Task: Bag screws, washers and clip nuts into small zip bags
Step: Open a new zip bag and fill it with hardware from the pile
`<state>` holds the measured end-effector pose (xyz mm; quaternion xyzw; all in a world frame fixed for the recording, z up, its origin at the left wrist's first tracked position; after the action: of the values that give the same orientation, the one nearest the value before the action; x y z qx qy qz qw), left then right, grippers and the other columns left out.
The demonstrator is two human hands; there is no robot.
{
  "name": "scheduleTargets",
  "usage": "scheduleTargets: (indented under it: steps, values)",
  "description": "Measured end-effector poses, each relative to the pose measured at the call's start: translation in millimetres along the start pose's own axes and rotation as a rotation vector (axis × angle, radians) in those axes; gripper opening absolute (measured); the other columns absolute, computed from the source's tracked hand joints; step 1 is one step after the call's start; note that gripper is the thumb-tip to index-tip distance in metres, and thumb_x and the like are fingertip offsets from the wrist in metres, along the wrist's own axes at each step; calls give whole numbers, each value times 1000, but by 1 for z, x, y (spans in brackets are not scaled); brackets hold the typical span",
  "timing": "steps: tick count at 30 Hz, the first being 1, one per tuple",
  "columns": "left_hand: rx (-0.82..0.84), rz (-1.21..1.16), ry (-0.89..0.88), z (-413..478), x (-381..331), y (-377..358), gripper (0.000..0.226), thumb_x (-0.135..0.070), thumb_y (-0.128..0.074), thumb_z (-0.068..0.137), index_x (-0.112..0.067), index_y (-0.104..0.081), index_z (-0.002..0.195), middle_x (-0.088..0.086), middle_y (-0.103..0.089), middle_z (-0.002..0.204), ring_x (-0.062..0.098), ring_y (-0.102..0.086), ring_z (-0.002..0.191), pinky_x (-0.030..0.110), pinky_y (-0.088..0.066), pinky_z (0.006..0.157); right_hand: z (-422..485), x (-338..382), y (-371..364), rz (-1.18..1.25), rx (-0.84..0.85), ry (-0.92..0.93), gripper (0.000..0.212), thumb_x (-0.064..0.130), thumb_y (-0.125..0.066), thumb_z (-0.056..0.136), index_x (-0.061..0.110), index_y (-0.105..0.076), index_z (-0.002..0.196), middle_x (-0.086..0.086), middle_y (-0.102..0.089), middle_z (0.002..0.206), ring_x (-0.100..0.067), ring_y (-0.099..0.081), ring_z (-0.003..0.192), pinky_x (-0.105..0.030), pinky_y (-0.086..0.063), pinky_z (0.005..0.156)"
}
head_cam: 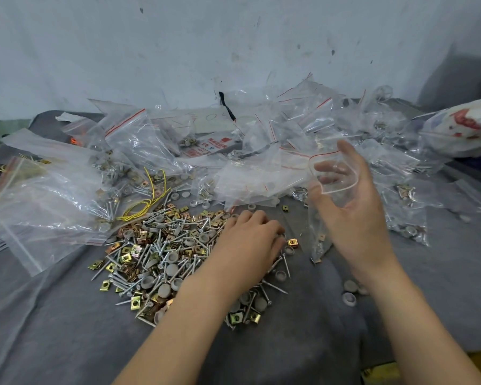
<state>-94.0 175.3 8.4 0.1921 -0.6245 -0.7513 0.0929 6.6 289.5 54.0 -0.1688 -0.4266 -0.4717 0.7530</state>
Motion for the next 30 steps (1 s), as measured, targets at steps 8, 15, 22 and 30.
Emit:
scheduleTargets:
  steps: [8, 15, 22, 30]
  values:
    - [29, 65, -5, 14, -18, -16, 36, -46, -40, 101, -26, -57, 125, 1, -50, 129, 24, -42, 124, 41, -35, 102, 5, -5, 15, -24, -22, -16, 69, 43, -67, 85, 45, -37, 147, 19, -65, 120, -7, -60, 119, -40, -48, 105]
    - [-58, 16, -81, 12, -34, -9, 29, -41, -40, 102, -28, -55, 124, -3, -50, 126, 22, -43, 120, 37, -35, 100, 6, -4, 21, -22, -24, -32, 68, 29, -68, 90, 38, -37, 150, 20, -66, 118, -4, -61, 116, -21, -48, 98]
    - [-21, 57, -152, 6, -60, -20, 32, -46, -42, 100, -27, -59, 119, -2, -51, 124, 23, -41, 121, 38, -32, 101, 5, -5, 24, -34, -36, -12, 68, 18, -70, 93, 33, -39, 151, 17, -67, 116, -3, -64, 106, -8, -44, 85]
    - [-88, -42, -205, 6, -61, -9, 24, -35, -45, 100, -17, -58, 109, 2, -61, 111, 22, -48, 105, 35, -39, 91, 5, -5, 22, -57, -23, 5, 68, 26, -68, 90, 41, -37, 149, 21, -65, 118, -6, -63, 102, -24, -52, 90]
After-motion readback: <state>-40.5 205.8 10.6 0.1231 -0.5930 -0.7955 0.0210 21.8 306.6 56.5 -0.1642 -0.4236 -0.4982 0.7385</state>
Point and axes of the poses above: each hand's wrist, its own z-axis towards the middle knuckle, its own y-axis out of the back of the hand, x = y × z, the point moved 9 cm from there along z, towards the middle knuckle
